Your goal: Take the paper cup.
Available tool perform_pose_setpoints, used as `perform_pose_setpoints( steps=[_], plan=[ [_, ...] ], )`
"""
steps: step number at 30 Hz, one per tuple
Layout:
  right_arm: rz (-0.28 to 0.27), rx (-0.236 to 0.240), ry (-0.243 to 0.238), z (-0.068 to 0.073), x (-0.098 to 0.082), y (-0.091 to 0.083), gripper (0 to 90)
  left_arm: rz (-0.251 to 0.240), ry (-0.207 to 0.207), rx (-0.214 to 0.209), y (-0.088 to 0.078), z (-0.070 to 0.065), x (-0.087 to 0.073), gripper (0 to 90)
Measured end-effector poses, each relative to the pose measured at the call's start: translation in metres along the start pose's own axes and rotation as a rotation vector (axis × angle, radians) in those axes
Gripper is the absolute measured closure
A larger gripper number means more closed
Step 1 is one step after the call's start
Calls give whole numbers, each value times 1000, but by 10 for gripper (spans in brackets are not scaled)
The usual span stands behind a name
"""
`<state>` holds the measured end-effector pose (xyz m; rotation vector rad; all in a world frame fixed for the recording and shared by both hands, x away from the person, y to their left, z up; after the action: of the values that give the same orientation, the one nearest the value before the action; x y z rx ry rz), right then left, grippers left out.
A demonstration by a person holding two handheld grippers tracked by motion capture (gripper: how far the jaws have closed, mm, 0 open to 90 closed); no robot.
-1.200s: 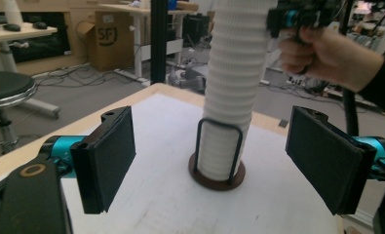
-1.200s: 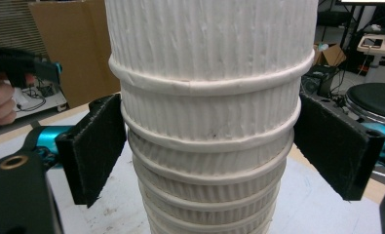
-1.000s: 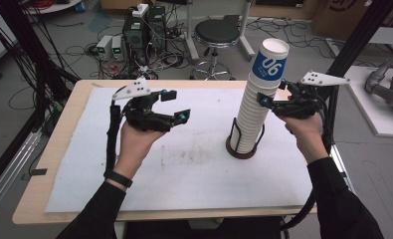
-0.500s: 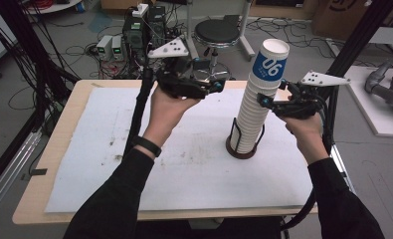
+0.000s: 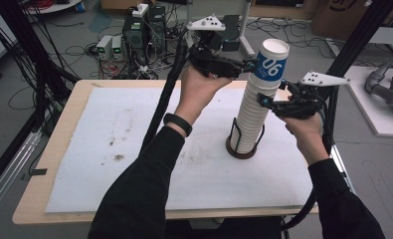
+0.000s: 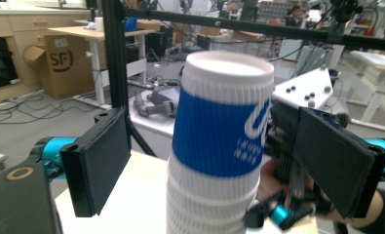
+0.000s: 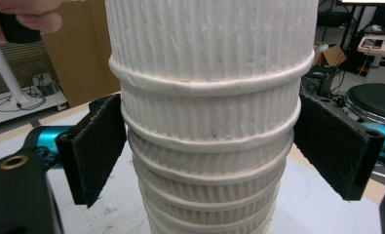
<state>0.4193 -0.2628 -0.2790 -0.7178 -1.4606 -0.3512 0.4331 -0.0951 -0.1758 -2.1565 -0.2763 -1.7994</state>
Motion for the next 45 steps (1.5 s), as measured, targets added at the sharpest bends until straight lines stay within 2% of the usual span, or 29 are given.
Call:
perform_pose_setpoints(
  steps=[3, 6, 10, 12, 13, 16, 18, 19, 30, 37, 45],
  plan=[
    [-1, -1, 4, 0, 0, 0, 134, -3, -13, -11, 10, -1, 3, 143],
    [-2, -1, 4, 1, 0, 0, 134, -2, -28, -40, 22, -5, 6, 144],
    [-2, -1, 4, 1, 0, 0, 134, 6, 0, -21, 34, -10, 12, 152],
    [-1, -1, 4, 1, 0, 0, 134, 11, 1, -17, 39, -11, 14, 157],
    [-1, -1, 4, 0, 0, 0, 134, 14, 6, -19, 40, -11, 15, 185],
    [-1, -1, 3, 1, 0, 0, 134, 11, 2, -21, 45, -12, 17, 193],
    [-2, -1, 2, 1, 0, 0, 135, 16, 4, -27, 47, -12, 17, 239],
    [-1, -2, 1, 1, 0, 0, 134, 12, -6, -33, 48, -12, 17, 294],
    [-3, -7, 3, 1, 0, 0, 135, 14, 19, -29, 47, -13, 18, 303],
    [3, -10, 0, 2, 0, -1, 135, -48, 35, -25, 40, -18, 32, 305],
    [1, -16, -8, 1, 0, -1, 135, -60, 63, 0, 34, -24, 46, 305]
  ],
)
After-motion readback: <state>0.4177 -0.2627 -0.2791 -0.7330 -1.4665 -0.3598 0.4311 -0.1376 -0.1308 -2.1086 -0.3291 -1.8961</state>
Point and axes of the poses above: each handheld gripper's, and its own axes: y roughly forward along the jaws, x roughly out of its top, z roughly to its left, the point moved 7 cm from there along y, roughly forward along the jaws, and after that the axes turned 5 degrees about -y, right-handed, at the moved point
